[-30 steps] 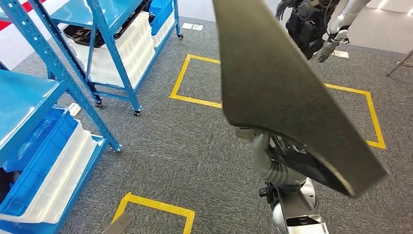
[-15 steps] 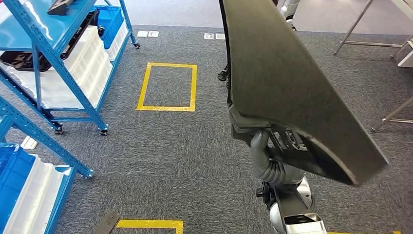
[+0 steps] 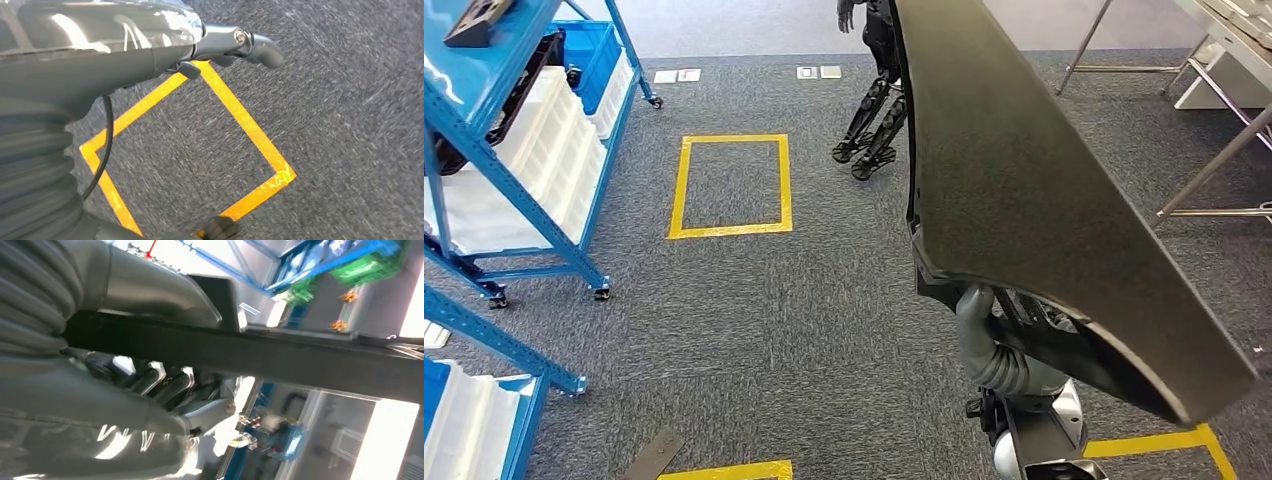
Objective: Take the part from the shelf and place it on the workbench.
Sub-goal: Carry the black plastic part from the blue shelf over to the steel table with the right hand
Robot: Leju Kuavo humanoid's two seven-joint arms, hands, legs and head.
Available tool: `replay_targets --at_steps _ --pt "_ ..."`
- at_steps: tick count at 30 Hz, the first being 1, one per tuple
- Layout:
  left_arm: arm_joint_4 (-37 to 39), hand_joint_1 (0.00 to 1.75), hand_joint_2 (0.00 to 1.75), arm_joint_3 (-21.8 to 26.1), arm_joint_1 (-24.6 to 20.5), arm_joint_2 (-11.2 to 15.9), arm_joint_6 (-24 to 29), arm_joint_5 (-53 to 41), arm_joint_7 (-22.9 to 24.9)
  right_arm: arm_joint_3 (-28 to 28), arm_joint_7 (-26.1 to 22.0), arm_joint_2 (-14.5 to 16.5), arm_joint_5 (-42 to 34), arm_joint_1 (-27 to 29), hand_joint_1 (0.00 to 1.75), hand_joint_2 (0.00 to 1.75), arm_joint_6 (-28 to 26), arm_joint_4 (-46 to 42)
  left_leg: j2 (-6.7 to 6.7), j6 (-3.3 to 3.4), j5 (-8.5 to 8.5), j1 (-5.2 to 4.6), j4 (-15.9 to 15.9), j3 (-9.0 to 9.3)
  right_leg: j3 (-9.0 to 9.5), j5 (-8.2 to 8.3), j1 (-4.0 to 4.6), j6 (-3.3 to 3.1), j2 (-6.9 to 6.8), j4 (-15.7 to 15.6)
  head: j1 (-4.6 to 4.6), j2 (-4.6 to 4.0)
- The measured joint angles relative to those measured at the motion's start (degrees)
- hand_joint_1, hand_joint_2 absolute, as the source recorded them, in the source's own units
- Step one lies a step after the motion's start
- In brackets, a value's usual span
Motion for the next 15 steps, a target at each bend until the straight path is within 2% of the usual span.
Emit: replay_targets --at_steps 1,2,3,4,5,6,7,8,9,10,11,12,13,14,15 --pt "0.01 0.0 1.75 -0.28 0.14 -0.01 0.0 -0.37 0.44 0.02 0.02 -0.03 -0.03 -0.15 1.62 1.75 0.05 -0.02 0.54 -0.17 -0.08 -0.09 -0.29 0.23 0.24 -0.34 0.36 -0.15 -0.25 -0.47 -0.01 0.0" --pt "0.01 0.0 1.75 -0.56 0.24 -0.04 0.0 -0.72 0.83 0.02 0.04 -0.07 -0.04 -0.24 1.62 1.75 0.08 -0.03 1.14 -0.41 -0.17 -0.18 -0.56 0.54 0.38 -0.32 0.48 -0.3 0.3 -0.88 0.0 0.0" --pt "-0.01 0.0 1.75 -0.81 0.3 -0.05 0.01 -1.08 1.18 0.02 0.04 -0.1 -0.05 -0.24 1.62 1.75 0.08 -0.07 1.4 -0.68 -0.37 -0.14 -0.73 0.9 0.67 -0.3 0.18 -0.43 0.94 -1.18 -0.1 0.0" --pt "-0.02 0.0 1.75 -1.07 0.31 -0.07 0.03 -1.44 1.52 0.03 0.04 -0.14 -0.04 -0.31 1.62 1.75 0.07 -0.11 0.72 -0.9 -0.77 -0.09 -0.37 1.11 1.07 -0.31 -0.11 -0.63 1.59 -1.55 -0.2 0.0" --pt "-0.03 0.0 1.75 -1.35 0.32 -0.08 0.04 -1.77 1.84 0.02 0.03 -0.15 -0.03 -0.48 1.62 1.75 0.07 -0.15 -0.61 -1.07 -1.62 -0.04 1.09 0.75 1.54 -0.31 -0.43 -0.92 2.17 -1.9 -0.35 0.0" --pt "-0.02 0.0 1.75 -1.64 0.41 -0.05 0.05 -2.12 2.19 0.02 0.03 -0.14 -0.02 -0.64 1.62 1.75 0.07 -0.19 -2.35 -1.15 -2.89 0.04 3.74 -0.35 2.0 -0.35 -0.75 -1.22 2.74 -2.12 -0.71 0.0" --pt "0.01 0.0 1.75 -1.92 0.62 0.0 0.05 -2.41 2.52 0.02 0.03 -0.13 -0.02 -0.8 1.62 1.75 0.07 -0.21 -3.96 -1.16 -4.37 0.05 7.44 -2.19 2.22 -0.46 -0.75 -1.51 3.38 -2.16 -1.11 0.0" --pt "0.03 0.0 1.75 -2.15 0.92 0.06 0.04 -2.66 2.79 0.01 0.05 -0.12 -0.01 -0.88 1.62 1.75 0.08 -0.2 -4.78 -1.19 -5.67 0.06 11.24 -4.36 2.35 -0.55 -0.76 -1.73 4.1 -2.15 -1.51 0.0" --pt "0.05 0.0 1.75 -2.28 1.2 0.14 0.03 -2.88 3.01 0.01 0.08 -0.11 -0.02 -0.86 1.62 1.75 0.07 -0.2 -5.1 -1.24 -6.17 0.07 13.91 -6.18 2.45 -0.62 -0.77 -1.8 4.92 -2.13 -1.85 0.0" --pt "0.07 0.0 1.75 -2.39 1.41 0.22 0.03 -3.05 3.12 0.01 0.08 -0.11 -0.02 -0.85 1.62 1.75 0.07 -0.2 -5.2 -1.29 -5.52 0.11 14.63 -7.18 2.54 -0.69 -0.8 -1.78 5.8 -2.1 -2.02 0.0" --pt "0.07 0.0 1.75 -2.51 1.5 0.27 0.05 -3.26 3.17 0.01 0.09 -0.11 -0.02 -0.85 1.62 1.75 0.05 -0.2 -5.3 -1.35 -3.73 0.21 13.0 -7.07 2.68 -0.79 -0.88 -1.67 6.66 -2.04 -2.13 0.0" --pt "0.07 0.0 1.75 -2.67 1.52 0.33 0.08 -3.48 3.18 0.01 0.11 -0.11 -0.02 -0.89 1.62 1.75 -0.01 -0.2 -5.72 -1.45 -1.19 0.39 9.47 -5.99 2.83 -0.94 -1.01 -1.46 7.5 -1.9 -2.2 0.0" --pt "0.09 0.0 1.75 -2.92 1.49 0.37 0.11 -3.71 3.19 0.01 0.15 -0.11 -0.03 -0.97 1.62 1.75 -0.08 -0.2 -6.9 -1.63 0.81 0.69 5.71 -4.63 2.89 -1.15 -1.12 -1.17 8.25 -1.69 -2.28 0.0" --pt "0.12 0.0 1.75 -3.17 1.48 0.39 0.14 -3.91 3.18 -0.02 0.25 -0.12 -0.07 -1.13 1.62 1.75 -0.17 -0.2 -8.06 -1.74 2.17 0.92 2.62 -3.46 2.79 -1.36 -1.17 -0.87 8.96 -1.35 -2.41 0.0" --pt "0.16 0.0 1.75 -3.39 1.48 0.41 0.15 -4.05 3.21 -0.08 0.41 -0.12 -0.13 -1.33 1.62 1.75 -0.25 -0.2 -8.96 -1.8 2.73 1.02 0.78 -2.74 2.62 -1.48 -1.22 -0.57 9.58 -1.1 -2.5 0.0"
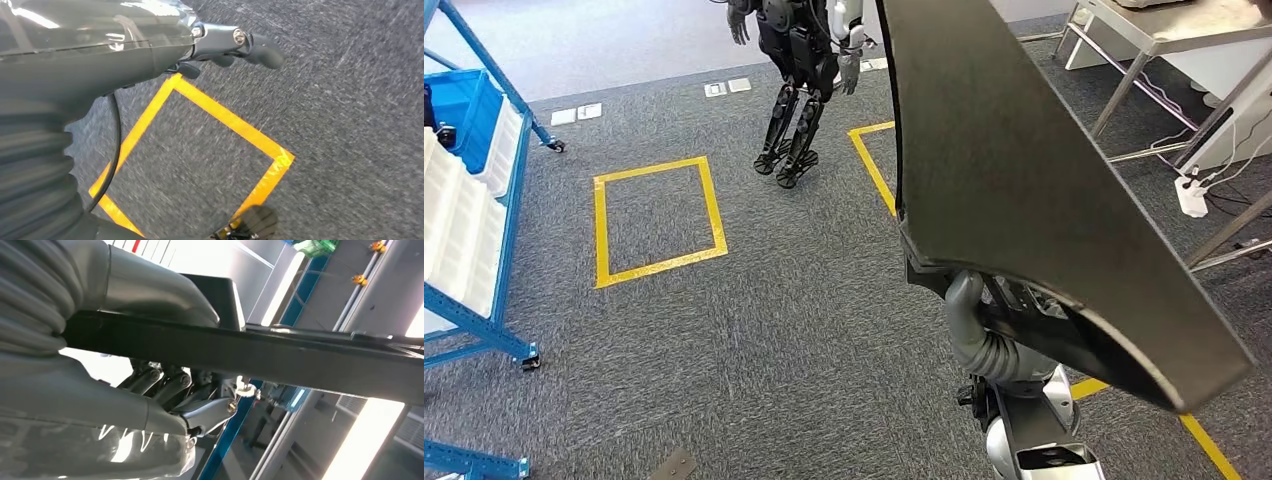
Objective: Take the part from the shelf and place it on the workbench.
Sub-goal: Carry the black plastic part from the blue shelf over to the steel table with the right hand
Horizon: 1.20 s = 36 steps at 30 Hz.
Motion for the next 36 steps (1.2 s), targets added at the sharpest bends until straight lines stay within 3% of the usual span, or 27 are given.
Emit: replay_targets --at_steps 1,3,4,6,8,10,11,12,14,16,18,19,21,23,25,26,27,28,30,32,34,36 --pt "0.04 0.0 1.75 -0.15 0.0 -0.01 -0.01 -0.07 0.03 -0.1 0.16 -0.01 -0.09 -0.18 1.62 1.75 -0.04 0.0 -0.46 0.08 -0.17 -0.04 -0.5 0.2 -0.21 -0.02 -0.04 0.26 0.55 0.11 -0.08 0.0" --pt "0.07 0.0 1.75 -0.29 -0.14 -0.03 0.01 -0.08 0.11 -0.56 0.62 -0.11 -0.28 -0.45 1.62 1.75 -0.03 0.0 0.68 0.66 -0.06 -0.23 -0.77 0.33 -0.48 0.09 -0.23 0.65 1.43 0.01 -0.1 0.0" --pt "0.07 0.0 1.75 -0.34 -0.29 -0.01 0.02 -0.05 0.18 -0.83 0.83 -0.18 -0.36 -0.62 1.62 1.75 0.0 0.0 1.27 1.01 -0.03 -0.19 -0.92 0.46 -0.67 -0.1 -0.19 0.82 0.89 0.27 0.03 0.0" --pt "0.07 0.0 1.75 -0.4 -0.52 0.04 0.05 -0.02 0.52 -1.22 1.27 -0.31 -0.4 -1.43 1.62 1.75 0.08 0.03 2.66 1.57 0.0 -0.09 -1.27 0.79 -2.35 -1.89 -0.11 1.13 -1.81 3.54 0.74 0.0" --pt "0.07 0.0 1.75 -0.4 -0.56 0.1 0.06 0.05 1.2 -1.34 1.71 -0.36 -0.32 -2.29 1.62 1.75 0.2 0.13 4.18 1.84 -0.18 -0.26 -1.37 0.99 -6.2 -4.83 -0.26 1.39 -4.42 10.63 1.38 0.0" --pt "0.07 0.0 1.75 -0.4 -0.62 0.12 0.04 0.16 1.91 -1.46 2.21 -0.45 -0.13 -2.63 1.62 1.75 0.31 0.37 5.74 1.94 -0.46 -0.32 -1.37 1.12 -9.1 -5.47 -0.54 1.55 -5.17 15.14 1.58 0.0" --pt "0.07 0.0 1.75 -0.39 -0.68 0.12 0.03 0.22 2.18 -1.55 2.4 -0.52 -0.04 -2.76 1.62 1.75 0.32 0.51 6.45 1.91 -0.65 -0.31 -1.37 1.27 -9.04 -4.27 -0.64 1.59 -5.39 14.37 1.76 0.0" --pt "0.07 0.0 1.75 -0.38 -0.75 0.12 0.01 0.26 2.39 -1.65 2.53 -0.61 0.05 -2.94 1.62 1.75 0.33 0.63 7.13 1.81 -0.88 -0.29 -1.37 1.52 -7.79 -2.23 -0.68 1.59 -5.83 11.38 1.96 0.0" --pt "0.07 0.0 1.75 -0.36 -0.86 0.13 -0.07 0.31 2.78 -1.86 2.67 -0.72 0.18 -3.44 1.62 1.75 0.43 0.74 8.3 1.35 -1.42 -0.46 -1.4 2.1 -4.26 1.07 -0.28 1.51 -8.13 3.85 2.46 0.0" --pt "0.07 0.0 1.75 -0.34 -0.89 0.15 -0.16 0.31 3.09 -2.03 2.91 -0.8 0.34 -3.89 1.62 1.75 0.68 0.8 9.27 0.76 -1.87 -0.8 -1.59 2.6 -2.58 1.71 0.29 1.32 -9.59 0.3 2.58 0.0" --pt "0.05 0.0 1.75 -0.33 -0.96 0.1 -0.23 0.34 3.28 -2.17 3.21 -0.9 0.53 -4.18 1.62 1.75 1.02 0.84 10.36 0.16 -2.19 -0.95 -2.09 3.32 -2.35 1.43 0.46 0.91 -8.54 0.06 2.28 0.0" --pt "0.03 0.0 1.75 -0.33 -1.05 0.06 -0.27 0.39 3.34 -2.23 3.33 -0.94 0.66 -4.3 1.62 1.75 1.16 0.84 10.23 -0.13 -2.49 -0.85 -2.07 3.76 -2.0 1.35 0.37 0.64 -7.87 -0.15 2.07 0.0" --pt "0.0 0.0 1.75 -0.35 -1.19 -0.07 -0.33 0.63 3.43 -2.27 3.49 -0.97 0.9 -4.88 1.62 1.75 1.29 0.87 7.8 -0.48 -4.27 -0.66 0.91 3.05 -1.08 1.18 -0.06 -0.07 -6.64 -0.55 1.57 0.0" --pt "0.06 0.0 1.75 -0.37 -0.95 -0.13 -0.55 0.87 3.57 -2.28 3.62 -0.93 1.02 -5.32 1.62 1.75 1.31 0.98 4.7 -0.43 -7.24 -0.67 8.4 -0.76 -0.61 0.91 -0.2 -0.7 -5.35 -0.6 0.76 0.0" --pt "0.13 0.0 1.75 -0.34 -0.51 -0.15 -0.78 0.99 3.7 -2.26 3.7 -0.89 1.11 -5.35 1.62 1.75 1.32 1.14 3.79 -0.37 -8.32 -0.82 14.18 -4.69 -0.38 0.74 -0.12 -0.96 -3.68 -0.57 0.22 0.0" --pt "0.14 0.0 1.75 -0.33 -0.36 -0.17 -0.82 1.07 3.7 -2.23 3.73 -0.89 1.15 -5.34 1.62 1.75 1.32 1.22 3.66 -0.3 -7.19 -0.85 14.09 -5.38 -0.26 0.66 -0.09 -0.97 -2.79 -0.56 0.09 0.0" --pt "0.15 0.0 1.75 -0.32 -0.31 -0.2 -0.84 1.11 3.66 -2.21 3.74 -0.89 1.16 -5.34 1.62 1.75 1.33 1.28 3.46 -0.24 -5.05 -0.83 11.66 -4.91 -0.09 0.57 -0.09 -0.92 -1.95 -0.54 0.02 0.0" --pt "0.16 0.0 1.75 -0.32 -0.3 -0.24 -0.88 1.15 3.62 -2.2 3.75 -0.89 1.16 -5.34 1.62 1.75 1.33 1.32 2.79 -0.2 -2.4 -0.74 7.65 -3.61 0.09 0.44 -0.13 -0.79 -1.16 -0.49 -0.05 0.0" --pt "0.26 0.0 1.75 -0.32 -0.25 -0.33 -1.04 1.21 3.58 -2.19 3.78 -0.89 1.16 -5.4 1.62 1.75 1.33 1.39 0.51 -0.11 0.8 -0.49 0.72 -1.04 0.15 0.17 -0.08 -0.38 0.26 -0.29 -0.2 0.0" --pt "0.36 0.0 1.75 -0.31 -0.14 -0.46 -1.25 1.25 3.67 -2.16 3.81 -0.9 1.15 -5.38 1.62 1.75 1.32 1.44 -0.38 0.2 1.06 -0.54 -1.35 -0.18 -0.08 0.11 -0.11 0.06 1.42 -0.27 -0.26 0.0" --pt "0.37 0.0 1.75 -0.27 -0.12 -0.7 -1.32 1.26 3.82 -2.16 3.81 -0.95 1.09 -5.18 1.62 1.75 1.3 1.44 0.84 0.79 1.15 -0.6 -1.59 0.01 -0.26 0.09 -0.26 0.46 1.97 -0.36 -0.26 0.0" --pt "0.37 0.0 1.75 -0.16 -0.09 -0.91 -1.29 1.25 4.05 -2.19 3.81 -1.01 1.01 -5.13 1.62 1.75 1.27 1.45 2.2 1.47 1.14 -0.41 -1.92 0.35 -1.32 -1.17 -0.1 0.9 -0.38 1.67 0.24 0.0"
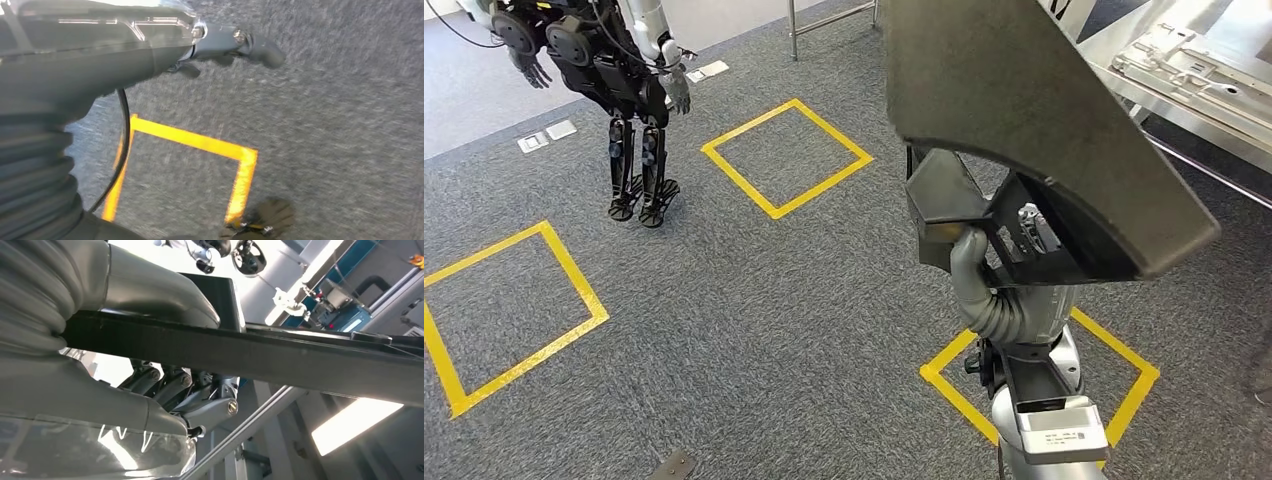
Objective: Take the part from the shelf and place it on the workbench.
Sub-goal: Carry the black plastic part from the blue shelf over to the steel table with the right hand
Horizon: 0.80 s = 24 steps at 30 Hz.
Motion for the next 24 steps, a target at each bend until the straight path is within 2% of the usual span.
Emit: replay_targets --at_steps 1,2,3,4,5,6,7,9,10,11,12,13,14,15,16,17,18,19,20,21,22,23,24 --pt "0.0 0.0 1.75 0.07 0.07 -0.05 0.01 -0.03 0.15 0.01 -0.01 -0.02 -0.04 -0.02 1.62 1.75 -0.01 0.01 0.65 0.26 -0.07 0.06 -0.1 0.15 -1.07 -1.15 0.04 0.17 -1.72 2.14 0.32 0.0" --pt "0.0 0.0 1.75 0.14 0.23 -0.04 0.01 -0.05 0.3 0.01 -0.03 -0.03 -0.07 0.0 1.62 1.75 -0.02 0.04 1.42 0.48 -0.23 0.06 -0.13 0.28 -2.99 -2.76 0.03 0.35 -3.26 5.72 0.67 0.0" --pt "0.0 0.0 1.75 0.19 0.37 -0.04 0.01 -0.08 0.47 0.02 -0.04 -0.03 -0.11 0.09 1.62 1.75 -0.03 0.09 2.22 0.59 -0.39 0.07 -0.13 0.37 -5.13 -4.14 -0.15 0.51 -4.06 9.53 0.87 0.0" --pt "0.0 0.0 1.75 0.22 0.48 -0.04 0.02 -0.1 0.62 0.03 -0.04 -0.04 -0.15 0.22 1.62 1.75 -0.03 0.16 3.04 0.63 -0.57 0.12 -0.12 0.48 -6.83 -4.73 -0.36 0.67 -4.49 12.3 0.99 0.0" --pt "0.0 0.0 1.75 0.26 0.57 -0.04 0.03 -0.11 0.77 0.03 -0.04 -0.04 -0.18 0.34 1.62 1.75 -0.03 0.24 3.9 0.6 -0.79 0.18 -0.12 0.65 -7.92 -4.52 -0.58 0.84 -4.83 13.79 1.15 0.0" --pt "0.0 0.0 1.75 0.29 0.59 -0.04 0.05 -0.11 0.85 0.04 -0.04 -0.05 -0.19 0.39 1.62 1.75 -0.04 0.3 4.65 0.47 -1.04 0.27 -0.12 0.9 -7.57 -3.07 -0.78 1.0 -5.12 12.52 1.31 0.0" --pt "0.0 0.0 1.75 0.31 0.59 -0.04 0.07 -0.11 0.88 0.05 -0.04 -0.05 -0.19 0.41 1.62 1.75 -0.05 0.33 5.35 0.25 -1.34 0.38 -0.12 1.27 -6.07 -0.86 -0.91 1.11 -5.66 9.17 1.46 0.0" --pt "0.0 0.0 1.75 0.35 0.59 0.01 0.1 -0.11 0.91 0.08 -0.06 -0.04 -0.19 0.34 1.62 1.75 -0.08 0.37 6.52 -0.42 -2.02 0.34 -0.11 2.08 -2.35 2.36 -0.64 1.25 -8.18 1.51 1.98 0.0" --pt "0.0 0.0 1.75 0.36 0.58 0.04 0.13 -0.11 0.95 0.09 -0.07 -0.01 -0.19 0.31 1.62 1.75 -0.1 0.41 7.03 -0.77 -2.29 0.17 -0.18 2.41 -1.23 2.93 -0.4 1.15 -9.24 -0.77 2.18 0.0" --pt "0.0 0.0 1.75 0.37 0.57 0.08 0.14 -0.11 1.0 0.1 -0.07 0.02 -0.22 0.3 1.62 1.75 -0.12 0.47 7.54 -1.08 -2.5 -0.07 -0.31 2.71 -0.83 2.79 -0.14 0.98 -9.82 -1.68 2.2 0.0" --pt "0.0 0.0 1.75 0.38 0.54 0.12 0.15 -0.1 1.06 0.09 -0.07 0.04 -0.27 0.3 1.62 1.75 -0.15 0.56 8.14 -1.35 -2.64 -0.26 -0.54 3.04 -0.84 2.59 0.07 0.68 -9.44 -1.77 2.11 0.0" --pt "-0.02 0.0 1.75 0.39 0.48 0.12 0.16 -0.1 1.15 0.09 -0.07 0.06 -0.32 0.33 1.62 1.75 -0.17 0.64 8.64 -1.66 -2.82 -0.28 -0.81 3.47 -0.71 2.51 -0.07 0.36 -8.75 -1.8 1.85 0.0" --pt "-0.04 0.0 1.75 0.4 0.34 0.13 0.16 -0.09 1.22 0.08 -0.08 0.09 -0.37 0.33 1.62 1.75 -0.19 0.71 8.23 -1.94 -3.19 -0.18 -0.78 3.85 -0.44 2.41 -0.22 0.04 -8.02 -1.92 1.57 0.0" --pt "-0.06 0.0 1.75 0.4 0.17 0.14 0.16 -0.07 1.28 0.07 -0.1 0.11 -0.39 0.22 1.62 1.75 -0.21 0.78 7.0 -2.12 -3.93 -0.05 0.12 3.78 -0.11 2.31 -0.41 -0.34 -7.35 -2.04 1.36 0.0" --pt "-0.08 0.0 1.75 0.4 0.02 0.15 0.16 -0.04 1.35 0.07 -0.11 0.2 -0.4 0.12 1.62 1.75 -0.21 0.85 5.26 -2.23 -5.15 0.06 2.25 2.96 0.26 2.21 -0.62 -0.72 -6.73 -2.15 1.02 0.0" --pt "-0.07 0.0 1.75 0.4 -0.03 0.16 0.16 -0.02 1.44 0.07 -0.13 0.31 -0.42 0.05 1.62 1.75 -0.21 0.91 3.39 -2.19 -6.69 0.06 5.67 1.33 0.45 2.08 -0.7 -1.03 -6.08 -2.17 0.6 0.0" --pt "-0.05 0.0 1.75 0.43 0.05 0.21 0.16 -0.01 1.56 0.07 -0.13 0.39 -0.45 -0.01 1.62 1.75 -0.21 1.02 2.25 -2.12 -8.23 -0.04 9.76 -0.9 0.56 1.97 -0.67 -1.28 -5.35 -2.16 0.24 0.0" --pt "-0.03 0.0 1.75 0.47 0.22 0.25 0.16 -0.01 1.69 0.08 -0.13 0.46 -0.49 0.06 1.62 1.75 -0.21 1.12 1.79 -2.08 -9.19 -0.16 13.34 -3.09 0.65 1.9 -0.62 -1.43 -4.51 -2.14 -0.07 0.0" --pt "-0.01 0.0 1.75 0.53 0.38 0.32 0.16 -0.01 1.82 0.08 -0.12 0.48 -0.51 0.13 1.62 1.75 -0.2 1.23 1.61 -2.01 -9.14 -0.29 15.32 -4.61 0.74 1.85 -0.57 -1.5 -3.59 -2.13 -0.24 0.0" --pt "0.0 0.0 1.75 0.6 0.48 0.38 0.16 -0.02 1.89 0.08 -0.12 0.48 -0.54 0.19 1.62 1.75 -0.21 1.33 1.51 -1.9 -7.9 -0.36 14.97 -5.08 0.86 1.79 -0.52 -1.53 -2.68 -2.11 -0.33 0.0" --pt "0.0 0.0 1.75 0.64 0.52 0.42 0.17 -0.03 1.92 0.08 -0.12 0.48 -0.56 0.23 1.62 1.75 -0.22 1.39 1.25 -1.78 -5.7 -0.38 12.37 -4.48 1.01 1.72 -0.52 -1.49 -1.78 -2.1 -0.38 0.0" --pt "0.0 0.0 1.75 0.68 0.53 0.47 0.18 -0.06 1.94 0.08 -0.12 0.49 -0.56 0.24 1.62 1.75 -0.25 1.42 0.27 -1.67 -3.16 -0.33 8.34 -3.16 1.12 1.64 -0.58 -1.39 -0.97 -2.08 -0.45 0.0" --pt "0.01 0.0 1.75 0.7 0.54 0.51 0.18 -0.09 1.95 0.08 -0.12 0.51 -0.56 0.22 1.62 1.75 -0.27 1.44 -0.98 -1.59 -1.3 -0.23 4.5 -1.8 1.15 1.53 -0.51 -1.22 -0.23 -1.97 -0.54 0.0"
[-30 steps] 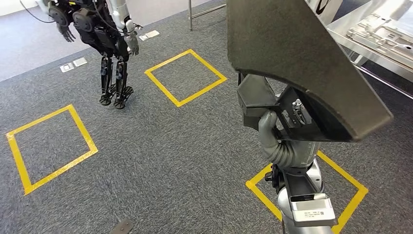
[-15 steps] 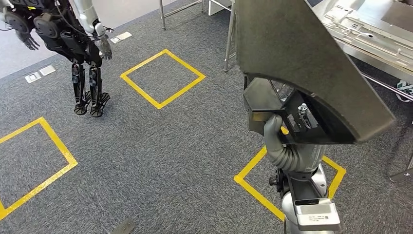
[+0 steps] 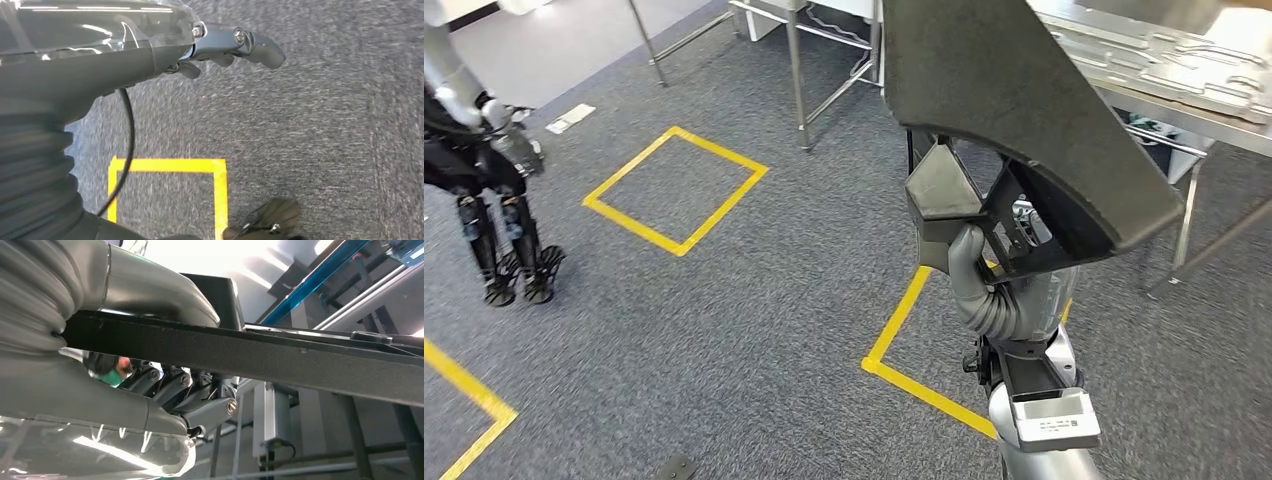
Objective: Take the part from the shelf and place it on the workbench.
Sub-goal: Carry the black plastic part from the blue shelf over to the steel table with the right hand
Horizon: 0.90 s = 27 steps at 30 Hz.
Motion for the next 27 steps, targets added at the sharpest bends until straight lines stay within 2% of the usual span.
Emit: replay_targets --at_steps 1,2,4,5,7,8,9,10,11,12,13,14,16,17,18,20,21,23,24,25,26,27 --pt "0.01 0.0 1.75 0.01 0.05 0.04 -0.01 -0.05 0.03 0.01 0.01 0.04 0.01 0.0 1.62 1.75 -0.03 0.01 -1.02 0.09 1.13 0.09 -2.76 1.01 -0.05 -0.07 0.0 0.2 0.68 0.07 -0.07 0.0" --pt "0.02 0.0 1.75 0.03 0.13 0.07 -0.02 -0.11 0.07 0.01 0.01 0.08 0.01 0.01 1.62 1.75 -0.05 0.01 -1.72 0.2 1.48 0.08 -4.18 1.53 -0.17 -0.08 0.0 0.42 1.28 0.09 -0.12 0.0" --pt "0.04 0.0 1.75 0.11 0.21 0.07 -0.04 -0.19 0.1 0.01 0.02 0.13 0.02 0.11 1.62 1.75 -0.1 0.02 -0.94 0.69 1.39 -0.03 -4.5 1.72 -0.4 0.03 -0.09 0.92 2.38 -0.11 -0.14 0.0" --pt "0.03 0.0 1.75 0.21 0.19 0.04 -0.06 -0.2 0.06 0.0 0.02 0.11 0.02 0.2 1.62 1.75 -0.14 0.02 -0.34 1.01 1.43 -0.02 -4.61 1.85 -0.55 -0.05 -0.02 1.19 2.02 -0.02 -0.14 0.0" --pt "0.02 0.0 1.75 0.48 0.19 0.02 -0.1 -0.18 -0.12 0.0 0.01 0.08 0.02 0.19 1.62 1.75 -0.25 0.02 1.01 1.69 1.39 0.22 -4.84 2.13 -1.85 -1.52 0.25 1.61 -0.55 2.42 0.38 0.0" --pt "0.02 0.0 1.75 0.6 0.25 0.03 -0.15 -0.16 -0.26 0.01 0.01 0.07 0.02 0.18 1.62 1.75 -0.28 0.02 1.73 1.94 1.27 0.21 -4.87 2.26 -3.28 -2.95 0.29 1.74 -2.34 5.27 0.72 0.0" --pt "0.02 0.0 1.75 0.69 0.34 0.05 -0.17 -0.13 -0.43 0.02 -0.01 0.07 0.01 0.16 1.62 1.75 -0.3 0.02 2.51 2.13 1.12 0.2 -4.86 2.34 -5.24 -4.55 0.2 1.84 -3.49 8.98 1.07 0.0" --pt "0.02 0.0 1.75 0.77 0.4 0.06 -0.21 -0.09 -0.61 0.02 0.01 0.07 -0.03 0.24 1.62 1.75 -0.3 0.03 3.33 2.24 0.96 0.18 -4.86 2.42 -7.2 -5.73 0.05 1.94 -4.11 12.51 1.27 0.0" --pt "0.02 0.0 1.75 0.82 0.43 0.05 -0.24 -0.05 -0.76 0.01 0.02 0.05 -0.08 0.34 1.62 1.75 -0.3 0.06 4.13 2.27 0.79 0.2 -4.85 2.53 -8.53 -6.08 -0.08 2.03 -4.45 14.74 1.4 0.0" --pt "0.02 0.0 1.75 0.87 0.43 0.05 -0.25 -0.02 -0.88 0.01 0.04 0.04 -0.13 0.42 1.62 1.75 -0.3 0.09 4.9 2.24 0.59 0.23 -4.84 2.71 -8.9 -5.44 -0.18 2.12 -4.7 15.06 1.57 0.0" --pt "0.02 0.0 1.75 0.9 0.41 0.04 -0.25 -0.01 -0.97 -0.01 0.05 0.03 -0.17 0.45 1.62 1.75 -0.3 0.11 5.65 2.14 0.34 0.27 -4.84 3.01 -7.99 -3.79 -0.25 2.18 -5.05 12.99 1.74 0.0" --pt "0.02 0.0 1.75 0.93 0.38 0.04 -0.25 0.0 -1.02 -0.01 0.06 0.03 -0.21 0.44 1.62 1.75 -0.3 0.13 6.34 1.96 0.02 0.31 -4.84 3.41 -6.14 -1.63 -0.29 2.19 -5.8 9.27 1.91 0.0" --pt "0.02 0.0 1.75 1.0 0.32 0.02 -0.22 0.0 -1.07 -0.01 0.04 0.04 -0.29 0.29 1.62 1.75 -0.3 0.14 7.58 1.37 -0.63 0.07 -4.86 4.16 -2.59 0.8 0.22 2.16 -8.44 2.47 2.35 0.0" --pt "0.02 0.0 1.75 1.03 0.29 0.01 -0.23 0.01 -1.12 0.0 0.03 0.06 -0.33 0.22 1.62 1.75 -0.31 0.15 8.11 1.08 -0.87 -0.15 -4.9 4.43 -1.72 1.02 0.46 2.07 -9.37 0.77 2.43 0.0" --pt "0.02 0.0 1.75 1.05 0.26 -0.01 -0.24 0.04 -1.23 -0.02 0.02 0.05 -0.36 0.22 1.62 1.75 -0.33 0.16 8.68 0.81 -1.01 -0.39 -5.05 4.66 -1.56 0.64 0.72 1.93 -9.65 0.37 2.38 0.0" --pt "-0.01 0.0 1.75 1.1 0.13 -0.1 -0.32 0.13 -1.6 -0.13 0.0 0.01 -0.43 0.35 1.62 1.75 -0.42 0.16 9.6 0.25 -1.33 -0.51 -5.42 5.34 -1.43 0.57 0.52 1.35 -8.33 0.09 2.0 0.0" --pt "-0.02 0.0 1.75 1.13 0.0 -0.15 -0.39 0.17 -1.82 -0.19 -0.04 -0.02 -0.45 0.37 1.62 1.75 -0.47 0.15 8.92 0.0 -1.79 -0.43 -5.11 5.52 -1.21 0.53 0.31 1.02 -7.61 -0.06 1.76 0.0" --pt "-0.03 0.0 1.75 1.14 -0.26 -0.25 -0.6 0.19 -2.13 -0.23 -0.1 0.0 -0.49 0.22 1.62 1.75 -0.51 0.13 5.81 -0.28 -4.04 -0.19 -1.27 4.1 -0.7 0.49 -0.18 0.31 -6.3 -0.33 1.15 0.0" --pt "-0.02 0.0 1.75 1.15 -0.27 -0.27 -0.67 0.2 -2.19 -0.24 -0.13 0.03 -0.5 0.14 1.62 1.75 -0.52 0.13 4.15 -0.27 -5.65 -0.17 2.44 2.26 -0.62 0.41 -0.18 0.07 -5.59 -0.34 0.75 0.0" --pt "-0.01 0.0 1.75 1.18 -0.18 -0.29 -0.72 0.2 -2.17 -0.25 -0.12 0.07 -0.5 0.16 1.62 1.75 -0.52 0.15 3.25 -0.27 -7.05 -0.16 6.41 0.1 -0.56 0.37 -0.16 -0.12 -4.8 -0.33 0.45 0.0" --pt "-0.01 0.0 1.75 1.23 -0.06 -0.29 -0.74 0.2 -2.13 -0.24 -0.12 0.09 -0.5 0.25 1.62 1.75 -0.52 0.16 2.81 -0.26 -7.69 -0.18 9.41 -1.74 -0.5 0.33 -0.14 -0.19 -3.91 -0.31 0.23 0.0" --pt "-0.01 0.0 1.75 1.28 0.03 -0.29 -0.74 0.2 -2.1 -0.24 -0.12 0.09 -0.5 0.33 1.62 1.75 -0.52 0.18 2.63 -0.23 -7.27 -0.18 10.56 -2.79 -0.42 0.3 -0.12 -0.21 -3.0 -0.29 0.13 0.0"
